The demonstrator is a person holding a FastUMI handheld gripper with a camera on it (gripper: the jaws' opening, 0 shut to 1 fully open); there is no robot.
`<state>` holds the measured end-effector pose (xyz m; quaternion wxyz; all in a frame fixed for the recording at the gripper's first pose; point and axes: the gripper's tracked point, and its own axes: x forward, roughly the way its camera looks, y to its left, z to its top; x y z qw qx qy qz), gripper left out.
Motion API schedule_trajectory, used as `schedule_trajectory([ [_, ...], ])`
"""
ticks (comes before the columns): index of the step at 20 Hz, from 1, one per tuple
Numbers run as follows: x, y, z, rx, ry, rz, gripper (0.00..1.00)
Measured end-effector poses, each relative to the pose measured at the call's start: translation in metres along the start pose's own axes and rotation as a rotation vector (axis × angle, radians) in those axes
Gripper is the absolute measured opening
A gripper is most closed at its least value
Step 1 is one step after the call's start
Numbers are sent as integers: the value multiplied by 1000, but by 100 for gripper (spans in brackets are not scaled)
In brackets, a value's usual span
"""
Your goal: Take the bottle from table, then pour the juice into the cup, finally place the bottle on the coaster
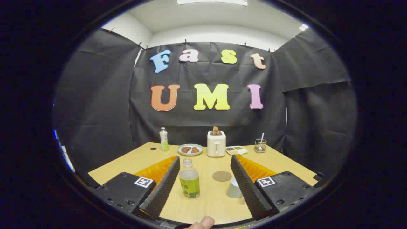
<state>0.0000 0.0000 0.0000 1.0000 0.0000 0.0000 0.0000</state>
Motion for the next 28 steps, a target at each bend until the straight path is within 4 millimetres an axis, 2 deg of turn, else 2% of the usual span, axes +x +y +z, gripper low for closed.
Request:
schedule_trajectory([
  [7,6,1,-2,2,13,-5,100],
  [12,16,-2,-12,20,45,-14,100],
  [16,30,-10,-25,14,86,-52,100],
  [19,41,2,-29,43,96,-7,100],
  [23,58,0,-44,42,135,-8,100],
  [28,73,8,-61,40,183,14,100],
])
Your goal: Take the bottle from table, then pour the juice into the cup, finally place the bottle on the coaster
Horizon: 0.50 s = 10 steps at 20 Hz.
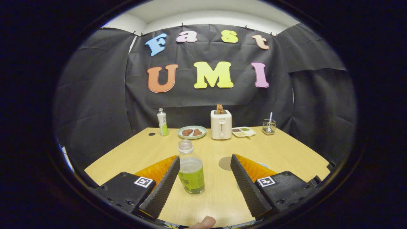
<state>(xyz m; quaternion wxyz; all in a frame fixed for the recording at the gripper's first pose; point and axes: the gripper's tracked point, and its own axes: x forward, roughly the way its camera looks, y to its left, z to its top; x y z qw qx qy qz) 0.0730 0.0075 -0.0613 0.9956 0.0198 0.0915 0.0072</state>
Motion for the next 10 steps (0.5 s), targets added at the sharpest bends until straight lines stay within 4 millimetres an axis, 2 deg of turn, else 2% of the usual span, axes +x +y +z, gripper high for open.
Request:
schedule_trajectory([
  [10,27,8,-20,-12,71,18,100],
])
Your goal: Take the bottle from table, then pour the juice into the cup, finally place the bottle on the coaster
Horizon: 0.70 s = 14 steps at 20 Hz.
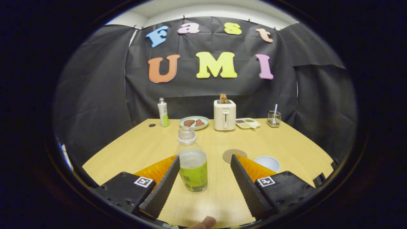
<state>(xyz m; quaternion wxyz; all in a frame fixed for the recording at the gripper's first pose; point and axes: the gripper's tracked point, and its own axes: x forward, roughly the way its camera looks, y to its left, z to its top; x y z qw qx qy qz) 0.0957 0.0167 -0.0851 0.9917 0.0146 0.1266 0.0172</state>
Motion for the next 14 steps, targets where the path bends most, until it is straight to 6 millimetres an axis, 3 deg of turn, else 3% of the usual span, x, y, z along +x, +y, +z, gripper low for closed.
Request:
schedule_trajectory([
  [6,27,21,-17,-30,61,30,100],
  [14,47,29,-20,-40,46,-19,100],
])
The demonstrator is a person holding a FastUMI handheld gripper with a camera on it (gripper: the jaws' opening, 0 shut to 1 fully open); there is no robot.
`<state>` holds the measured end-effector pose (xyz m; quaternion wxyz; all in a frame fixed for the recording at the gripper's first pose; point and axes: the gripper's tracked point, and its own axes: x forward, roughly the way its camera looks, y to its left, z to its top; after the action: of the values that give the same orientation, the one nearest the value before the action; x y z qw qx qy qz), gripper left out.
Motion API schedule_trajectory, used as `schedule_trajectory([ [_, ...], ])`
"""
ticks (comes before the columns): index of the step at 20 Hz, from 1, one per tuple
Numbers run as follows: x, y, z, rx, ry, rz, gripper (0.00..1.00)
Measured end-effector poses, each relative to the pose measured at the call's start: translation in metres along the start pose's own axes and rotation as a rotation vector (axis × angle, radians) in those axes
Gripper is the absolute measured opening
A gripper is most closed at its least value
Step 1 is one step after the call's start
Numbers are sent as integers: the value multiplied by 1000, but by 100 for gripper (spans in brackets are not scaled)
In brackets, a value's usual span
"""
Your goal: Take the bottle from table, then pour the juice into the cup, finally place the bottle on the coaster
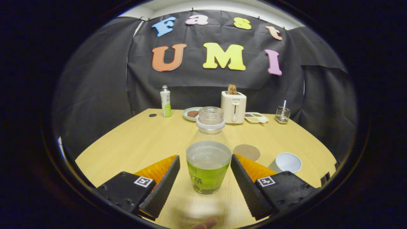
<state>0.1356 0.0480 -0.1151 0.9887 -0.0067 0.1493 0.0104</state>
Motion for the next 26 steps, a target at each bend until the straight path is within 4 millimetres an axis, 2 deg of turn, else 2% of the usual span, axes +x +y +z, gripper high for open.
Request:
schedule_trajectory([
  [6,11,0,5,-5,-78,-61,100],
  [10,24,0,-8,-15,-52,-68,100],
  [13,23,-5,-5,-30,-70,-103,100],
  [15,24,-8,-5,-22,-75,-121,89],
  [17,21,-10,-6,4,-75,-126,85],
  [24,6,-5,9,50,-124,-58,83],
  [26,0,4,13,79,-141,1,83],
])
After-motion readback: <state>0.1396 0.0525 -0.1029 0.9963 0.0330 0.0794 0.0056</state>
